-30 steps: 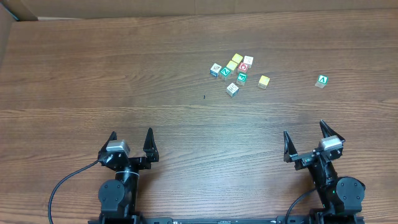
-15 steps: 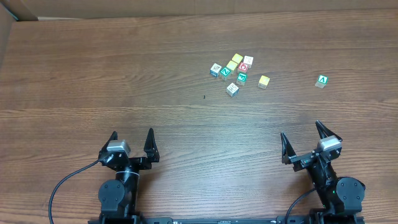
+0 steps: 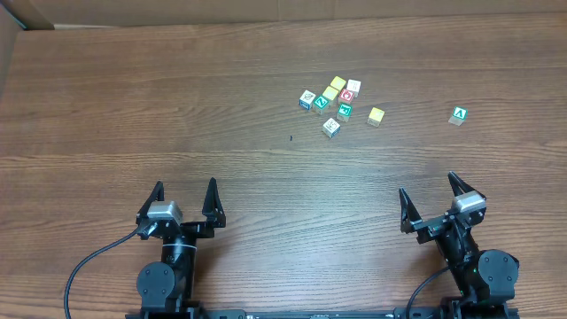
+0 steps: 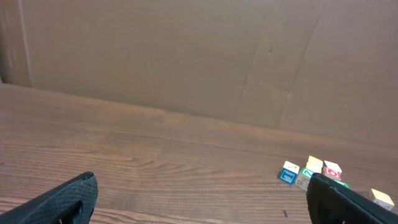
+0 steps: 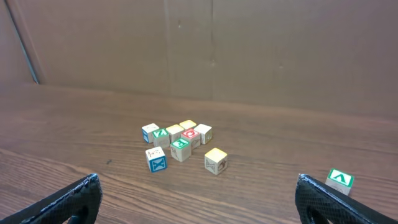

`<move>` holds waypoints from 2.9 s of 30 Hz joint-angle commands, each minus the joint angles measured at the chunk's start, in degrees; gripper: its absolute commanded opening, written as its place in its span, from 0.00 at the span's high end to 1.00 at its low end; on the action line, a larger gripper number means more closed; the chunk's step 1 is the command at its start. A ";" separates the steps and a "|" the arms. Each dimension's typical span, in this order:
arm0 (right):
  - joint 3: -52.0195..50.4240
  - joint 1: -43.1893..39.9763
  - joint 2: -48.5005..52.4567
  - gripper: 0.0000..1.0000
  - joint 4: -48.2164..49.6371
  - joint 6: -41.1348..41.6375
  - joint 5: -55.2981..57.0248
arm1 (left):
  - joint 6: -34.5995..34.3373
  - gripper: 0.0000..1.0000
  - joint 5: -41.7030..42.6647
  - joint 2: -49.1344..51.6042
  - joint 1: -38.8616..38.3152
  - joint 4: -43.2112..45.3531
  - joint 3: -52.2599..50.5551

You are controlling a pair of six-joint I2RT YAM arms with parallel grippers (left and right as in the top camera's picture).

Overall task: Flip 3 blocks
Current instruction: 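Raise both arms and move them forward toward the block cluster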

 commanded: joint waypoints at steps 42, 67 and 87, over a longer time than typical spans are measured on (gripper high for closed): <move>84.83 -0.15 69.13 0.00 -60.85 7.56 -6.95 | 0.59 0.00 17.20 79.52 0.57 -81.22 98.49; 84.43 0.63 90.92 0.33 -57.27 5.99 -4.13 | -2.58 0.96 15.91 92.59 -10.75 -67.80 79.19; 84.43 7.80 111.12 0.32 -39.58 25.53 11.10 | -7.08 0.00 9.57 94.40 -15.34 -61.88 77.35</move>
